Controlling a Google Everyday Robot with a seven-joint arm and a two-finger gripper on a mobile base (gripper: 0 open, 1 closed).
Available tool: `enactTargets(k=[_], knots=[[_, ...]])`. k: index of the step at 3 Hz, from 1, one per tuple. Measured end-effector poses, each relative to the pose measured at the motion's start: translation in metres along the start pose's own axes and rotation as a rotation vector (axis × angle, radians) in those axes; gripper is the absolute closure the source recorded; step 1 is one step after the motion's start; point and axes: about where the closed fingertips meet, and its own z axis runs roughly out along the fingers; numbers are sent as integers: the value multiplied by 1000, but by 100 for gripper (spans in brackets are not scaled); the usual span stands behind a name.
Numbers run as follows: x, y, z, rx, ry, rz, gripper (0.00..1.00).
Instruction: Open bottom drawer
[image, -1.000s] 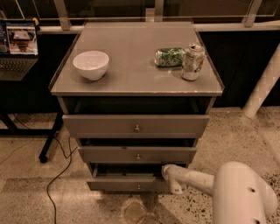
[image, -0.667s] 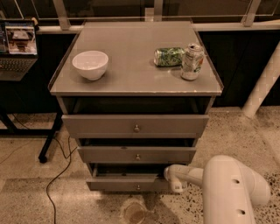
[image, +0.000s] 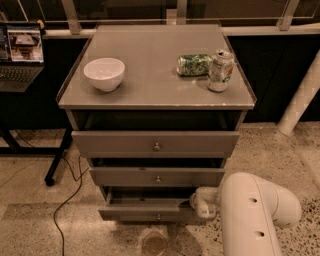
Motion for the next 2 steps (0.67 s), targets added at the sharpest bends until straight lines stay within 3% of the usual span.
enactTargets(k=[2], knots=[[26,-14,-10,-6,43,66,100]])
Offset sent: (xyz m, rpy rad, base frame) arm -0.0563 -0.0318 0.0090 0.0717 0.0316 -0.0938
